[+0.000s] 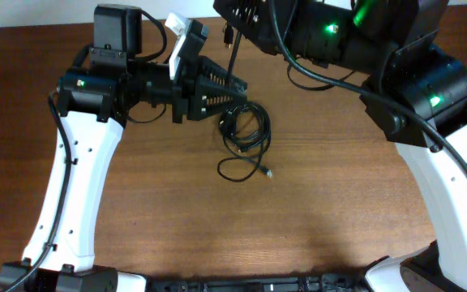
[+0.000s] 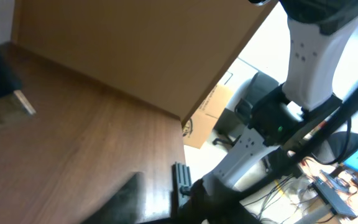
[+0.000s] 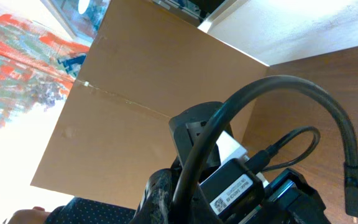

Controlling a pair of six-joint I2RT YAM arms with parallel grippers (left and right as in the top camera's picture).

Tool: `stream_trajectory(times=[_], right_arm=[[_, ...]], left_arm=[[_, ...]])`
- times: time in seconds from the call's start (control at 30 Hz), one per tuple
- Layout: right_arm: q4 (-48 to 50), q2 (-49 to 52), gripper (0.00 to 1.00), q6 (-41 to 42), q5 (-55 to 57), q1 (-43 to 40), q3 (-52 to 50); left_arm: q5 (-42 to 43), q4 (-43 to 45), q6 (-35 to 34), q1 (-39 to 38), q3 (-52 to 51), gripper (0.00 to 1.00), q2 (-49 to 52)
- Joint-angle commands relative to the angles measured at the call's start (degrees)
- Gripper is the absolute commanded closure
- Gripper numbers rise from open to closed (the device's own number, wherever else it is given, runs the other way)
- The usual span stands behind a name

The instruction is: Untangle cables

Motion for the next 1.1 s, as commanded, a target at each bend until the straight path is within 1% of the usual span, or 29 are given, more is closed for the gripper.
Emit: stream_trajectory(times=[0.0,0.13,0.17,0.2,0.23,0.27,0.3,0.33,0.37,0.4,0.43,0.47,0.5,0.57,0.63,0.67,0.7,0.73,0.77,0.8,0.83,0.87,0.93,0.97,1.0,1.03,1.07], right_arm=[[0.33,0.09,0.96,0.35,1.05,0.68,0.46],[-0.17,0.09,0.96,0.04,2.12,-2.25,0.44],[-1.4,0.09,0.85,-1.92,3.61,-3.8,0.44],[-3.28,0.09,0.7,-3.8,4.72,-5.46,0.44],[-6.32,0.09,0.53,-5.77,5.84,-7.54,0.44],[-9.44,0.09,0.31,-7.78,7.48,-9.03,0.44],[-13.03,0.09,0.2,-10.47,10.84,-10.1,0.44],[-18.05,0.09,0.12,-13.81,17.2,-11.23,0.39],[-23.39,0.09,0.08,-14.97,24.63,-11.96,0.37],[-28.0,0.09,0.08,-14.97,31.19,-12.2,0.35],[-31.82,0.15,0.08,-14.95,36.22,-12.2,0.26],[-36.68,0.35,0.07,-14.97,38.93,-12.2,-0.07],[-39.06,0.59,0.07,-14.95,38.88,-12.2,-0.2],[-44.59,1.36,0.07,-14.95,38.88,-12.13,-1.25],[-48.68,2.99,0.07,-14.97,38.91,-12.13,-2.62],[-50.12,4.15,0.07,-14.99,38.88,-12.13,-2.73],[-51.23,5.2,0.07,-15.67,38.86,-12.13,-2.8],[-52.15,6.21,0.07,-16.98,38.8,-12.09,-2.89],[-53.59,7.67,0.07,-19.47,38.56,-12.09,-2.95],[-55.78,9.25,0.07,-21.7,38.4,-12.0,-2.95],[-58.71,11.02,0.07,-24.3,38.45,-11.08,-2.95],[-59.71,12.31,0.07,-26.73,38.23,-9.62,-3.06],[-59.47,13.31,0.07,-26.95,38.27,-6.71,-4.46],[-59.39,13.6,0.06,-26.97,38.8,-4.46,-6.29],[-58.45,13.68,0.06,-26.95,38.88,-2.84,-8.37],[-56.85,13.68,0.06,-26.93,38.88,-1.2,-10.84],[-54.82,13.68,0.06,-26.93,38.84,0.09,-13.27]], left_arm=[[3.87,0.09,0.22,-0.33,0.37,1.0,-0.42],[2.86,0.07,0.2,-0.26,0.37,1.0,-0.42],[-3.43,0.07,-1.77,-0.26,0.37,1.0,-0.42],[-10.29,0.07,-6.34,-0.26,0.37,1.0,-0.42],[-19.87,0.0,-12.0,-0.26,0.37,1.0,-0.59],[-29.86,0.04,-16.24,-0.26,0.39,1.0,-1.14],[-35.91,0.07,-16.72,-0.24,0.59,1.0,-2.12],[-43.32,0.15,-18.16,0.35,1.31,1.0,-3.67],[-48.72,0.52,-19.41,0.96,1.7,1.0,-4.83],[-55.71,1.95,-20.61,2.29,1.73,1.0,-6.71],[-59.14,3.32,-20.63,3.41,1.73,1.0,-7.8],[-61.22,7.28,-20.61,5.62,1.73,1.0,-8.74],[-60.98,10.93,-21.46,7.78,1.75,1.0,-9.01],[-60.96,19.21,-25.53,12.9,1.84,1.0,-9.03],[-61.29,28.33,-25.51,17.14,1.84,1.0,-9.03],[-65.05,33.24,-25.49,19.17,1.84,1.0,-9.01],[-69.53,35.65,-25.44,19.52,1.84,1.0,-8.59],[-75.84,37.88,-25.24,19.5,1.81,1.0,-7.54],[-80.7,40.48,-25.03,19.45,1.81,1.0,-5.29],[-86.38,44.39,-20.26,19.47,1.84,1.0,-1.25],[-96.35,47.6,-16.44,19.47,1.84,1.0,3.54],[-101.53,49.46,-13.07,19.91,1.84,1.0,8.5],[-103.36,50.99,-10.6,21.68,1.84,1.0,16.5],[-107.67,51.95,-9.29,23.23,1.84,0.99,22.43],[-110.2,51.34,-9.31,24.35,1.84,0.96,25.88],[-110.49,49.05,-9.35,26.05,1.84,0.84,29.64],[-110.42,45.83,-9.6,27.21,1.84,0.59,31.95]])
